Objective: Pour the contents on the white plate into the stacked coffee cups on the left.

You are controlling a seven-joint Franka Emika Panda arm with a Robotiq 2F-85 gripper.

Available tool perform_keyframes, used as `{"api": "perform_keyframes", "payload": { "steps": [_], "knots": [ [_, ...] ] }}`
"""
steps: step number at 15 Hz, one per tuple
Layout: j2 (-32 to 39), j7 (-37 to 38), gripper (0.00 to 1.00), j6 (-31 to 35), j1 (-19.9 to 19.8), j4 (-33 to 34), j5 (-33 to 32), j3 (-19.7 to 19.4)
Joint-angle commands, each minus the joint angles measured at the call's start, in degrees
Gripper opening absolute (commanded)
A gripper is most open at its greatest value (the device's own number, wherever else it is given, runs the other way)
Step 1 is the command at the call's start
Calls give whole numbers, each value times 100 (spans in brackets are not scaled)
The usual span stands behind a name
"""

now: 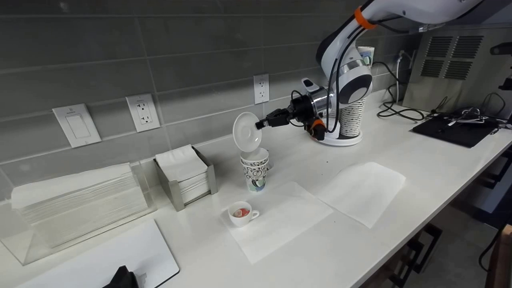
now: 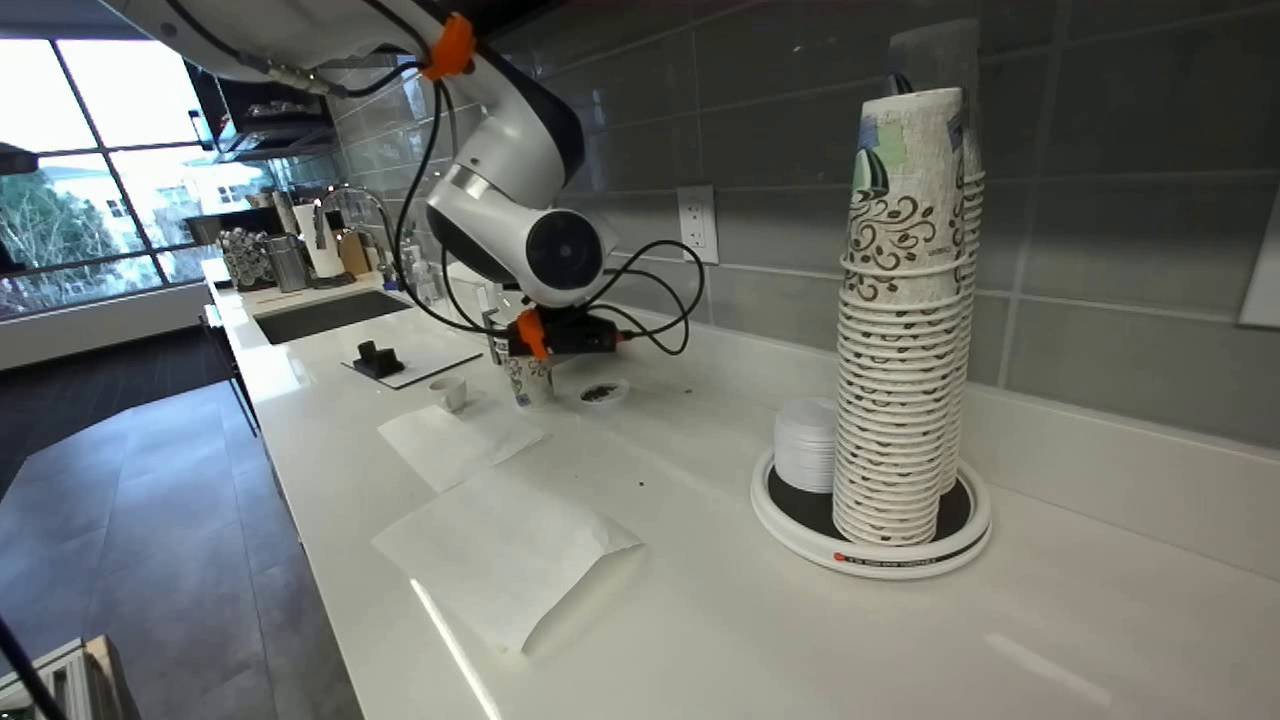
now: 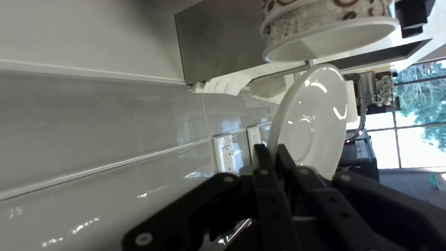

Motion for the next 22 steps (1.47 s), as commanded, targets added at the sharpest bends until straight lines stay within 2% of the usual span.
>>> {"api": "perform_keyframes", "payload": {
  "steps": [1,4,9,17,18,22],
  "knots": [
    [-453,75,2,-56,43,-433,374,-30],
    [-808,63,2,-132,36,-791,656,-34],
    [-1364,645,2,100,111,-1324,793,-22],
    [-1904,2145,2,1398,329,-1929,555,132],
    [-1926,2507,2,1536,357,-1991,350,162],
    [-2011,3597,2,1572,359,-2201,-211,208]
  ]
}}
